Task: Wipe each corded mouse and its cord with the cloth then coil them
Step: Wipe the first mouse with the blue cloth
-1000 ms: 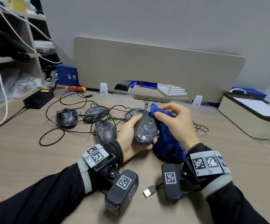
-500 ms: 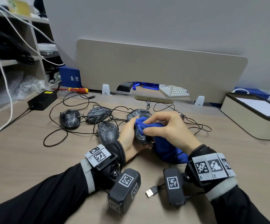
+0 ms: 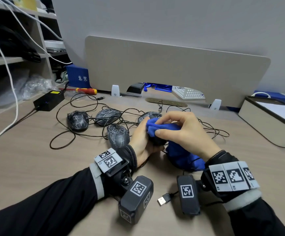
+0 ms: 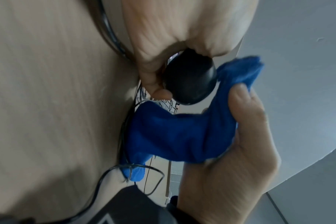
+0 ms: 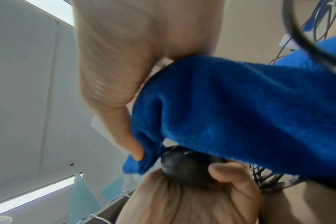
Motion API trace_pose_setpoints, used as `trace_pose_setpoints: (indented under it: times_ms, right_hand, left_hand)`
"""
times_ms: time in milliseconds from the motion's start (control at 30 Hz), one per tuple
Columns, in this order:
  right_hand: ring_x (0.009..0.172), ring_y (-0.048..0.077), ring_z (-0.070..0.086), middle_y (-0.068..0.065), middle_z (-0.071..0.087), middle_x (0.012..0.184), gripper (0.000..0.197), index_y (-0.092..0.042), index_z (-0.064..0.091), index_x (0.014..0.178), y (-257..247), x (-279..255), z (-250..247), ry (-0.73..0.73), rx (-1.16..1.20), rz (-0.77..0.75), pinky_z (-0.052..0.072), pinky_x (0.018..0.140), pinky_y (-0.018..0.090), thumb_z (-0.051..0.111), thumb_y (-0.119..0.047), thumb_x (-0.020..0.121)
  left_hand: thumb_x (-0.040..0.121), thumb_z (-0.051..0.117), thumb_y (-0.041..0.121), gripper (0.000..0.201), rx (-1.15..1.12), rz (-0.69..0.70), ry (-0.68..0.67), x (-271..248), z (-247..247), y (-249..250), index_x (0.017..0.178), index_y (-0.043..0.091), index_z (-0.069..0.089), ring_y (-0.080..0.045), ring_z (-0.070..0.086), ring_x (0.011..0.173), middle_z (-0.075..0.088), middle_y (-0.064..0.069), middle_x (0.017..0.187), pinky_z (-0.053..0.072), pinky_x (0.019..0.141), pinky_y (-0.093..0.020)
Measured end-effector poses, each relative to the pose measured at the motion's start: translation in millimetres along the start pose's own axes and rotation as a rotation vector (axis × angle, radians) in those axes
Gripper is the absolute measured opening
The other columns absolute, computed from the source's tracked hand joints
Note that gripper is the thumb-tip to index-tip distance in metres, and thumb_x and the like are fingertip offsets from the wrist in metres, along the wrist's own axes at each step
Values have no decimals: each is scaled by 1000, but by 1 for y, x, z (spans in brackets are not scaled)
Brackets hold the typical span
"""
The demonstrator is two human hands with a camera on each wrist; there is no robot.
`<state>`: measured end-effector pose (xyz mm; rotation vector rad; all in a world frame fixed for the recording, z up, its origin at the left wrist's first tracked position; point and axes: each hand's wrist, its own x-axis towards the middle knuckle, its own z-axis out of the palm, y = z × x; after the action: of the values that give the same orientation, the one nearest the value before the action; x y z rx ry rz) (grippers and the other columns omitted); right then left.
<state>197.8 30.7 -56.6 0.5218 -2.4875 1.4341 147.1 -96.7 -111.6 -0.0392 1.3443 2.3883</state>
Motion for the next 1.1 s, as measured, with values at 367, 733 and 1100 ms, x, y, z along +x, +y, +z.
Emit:
trace_pose_setpoints:
  times_ms: [367,733,1100]
  right_hand:
    - [58,15,58,16,68,68,27,-13,68,69,6,-2,-12,-12,-1,85,48,61,29,75,13,70]
    - [57,3,53,6,65,71,21,-20,67,77,22,3,-18,139,-74,107,43,60,20,74,-2,83]
    - [65,13,61,10,71,74,19,-23,66,78,27,6,-14,242,-75,97,51,69,32,74,-7,84]
  left_hand:
    - [102,34,35,48,-249,-52,32,6,-7,8,124,-1,58,-32,68,85,70,-22,104,59,65,-36]
    - [101,34,33,39,-167,7,-73,0,0,7,108,4,60,-23,53,54,61,-13,75,41,41,-21]
    - [104,37,45,45,-48,14,-89,-5,5,2,119,10,61,-25,57,57,62,-12,76,46,43,-23]
